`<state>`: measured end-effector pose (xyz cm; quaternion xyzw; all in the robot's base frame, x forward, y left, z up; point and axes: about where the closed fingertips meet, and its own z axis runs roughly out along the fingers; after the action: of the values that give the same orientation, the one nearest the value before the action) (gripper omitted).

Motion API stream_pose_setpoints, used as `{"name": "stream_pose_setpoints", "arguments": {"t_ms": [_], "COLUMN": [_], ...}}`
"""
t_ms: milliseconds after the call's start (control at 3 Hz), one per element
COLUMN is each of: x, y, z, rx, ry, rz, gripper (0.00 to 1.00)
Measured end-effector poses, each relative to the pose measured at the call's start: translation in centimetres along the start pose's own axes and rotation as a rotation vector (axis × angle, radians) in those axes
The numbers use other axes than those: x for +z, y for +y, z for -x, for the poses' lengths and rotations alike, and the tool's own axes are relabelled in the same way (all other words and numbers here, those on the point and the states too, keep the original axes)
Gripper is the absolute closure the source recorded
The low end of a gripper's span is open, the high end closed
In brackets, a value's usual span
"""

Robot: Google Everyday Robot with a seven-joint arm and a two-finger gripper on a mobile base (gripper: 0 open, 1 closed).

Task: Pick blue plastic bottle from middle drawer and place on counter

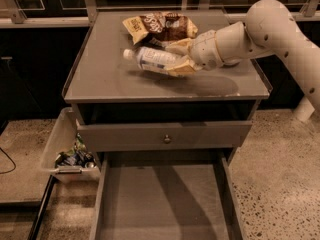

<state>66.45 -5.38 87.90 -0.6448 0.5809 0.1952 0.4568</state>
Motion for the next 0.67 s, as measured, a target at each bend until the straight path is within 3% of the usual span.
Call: {"name": "stream_pose_setpoints", "arguments": {"t_ms": [333,667], "x": [0.62,0.7], "y": [-1.28,-1.27], "z": [-1.67,-1.74], "rx": [0.066,0.071], "ry": [-0.009,-0.009], "rz": [-0.017,-0.016], "gripper": [1.0,0.81]}}
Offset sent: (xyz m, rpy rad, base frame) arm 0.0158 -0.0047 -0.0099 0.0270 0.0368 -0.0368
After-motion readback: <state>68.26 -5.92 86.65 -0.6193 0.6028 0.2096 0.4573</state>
